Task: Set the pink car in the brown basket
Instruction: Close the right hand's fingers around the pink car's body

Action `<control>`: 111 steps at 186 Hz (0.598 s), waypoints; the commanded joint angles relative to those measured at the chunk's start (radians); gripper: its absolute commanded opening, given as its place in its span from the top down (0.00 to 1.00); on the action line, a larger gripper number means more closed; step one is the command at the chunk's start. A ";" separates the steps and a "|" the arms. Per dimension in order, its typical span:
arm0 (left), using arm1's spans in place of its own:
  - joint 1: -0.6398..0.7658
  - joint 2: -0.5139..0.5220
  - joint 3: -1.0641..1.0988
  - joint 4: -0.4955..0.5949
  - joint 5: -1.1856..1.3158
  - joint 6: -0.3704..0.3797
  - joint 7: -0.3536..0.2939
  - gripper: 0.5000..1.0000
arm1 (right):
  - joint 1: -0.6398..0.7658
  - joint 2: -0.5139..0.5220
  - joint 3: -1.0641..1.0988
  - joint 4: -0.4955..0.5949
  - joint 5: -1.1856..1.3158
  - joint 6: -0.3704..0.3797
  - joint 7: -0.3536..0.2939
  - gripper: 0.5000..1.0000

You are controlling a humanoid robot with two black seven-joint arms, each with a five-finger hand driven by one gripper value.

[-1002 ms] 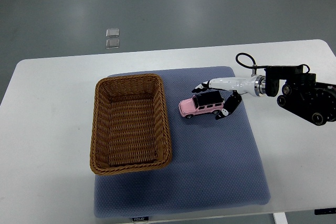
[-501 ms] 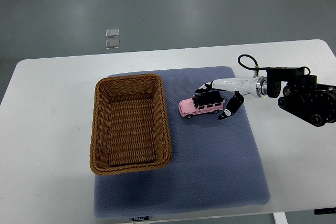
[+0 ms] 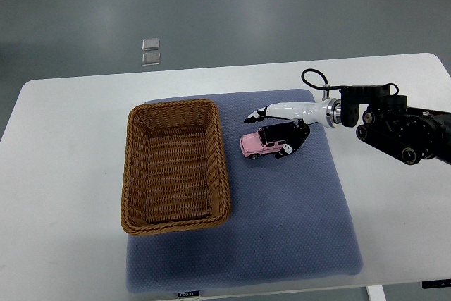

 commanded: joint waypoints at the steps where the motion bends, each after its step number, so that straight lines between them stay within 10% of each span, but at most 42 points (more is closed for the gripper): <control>1: 0.001 0.000 0.000 0.000 0.000 0.000 0.000 0.00 | 0.001 0.006 -0.003 -0.002 -0.004 0.001 0.000 0.36; 32: -0.001 0.000 0.000 0.000 0.000 0.000 0.000 0.00 | 0.001 0.005 -0.008 -0.003 -0.014 0.000 0.000 0.70; 111: -0.001 0.000 0.000 0.000 0.000 0.000 0.000 0.00 | 0.016 -0.009 -0.012 -0.005 -0.016 -0.002 0.012 1.00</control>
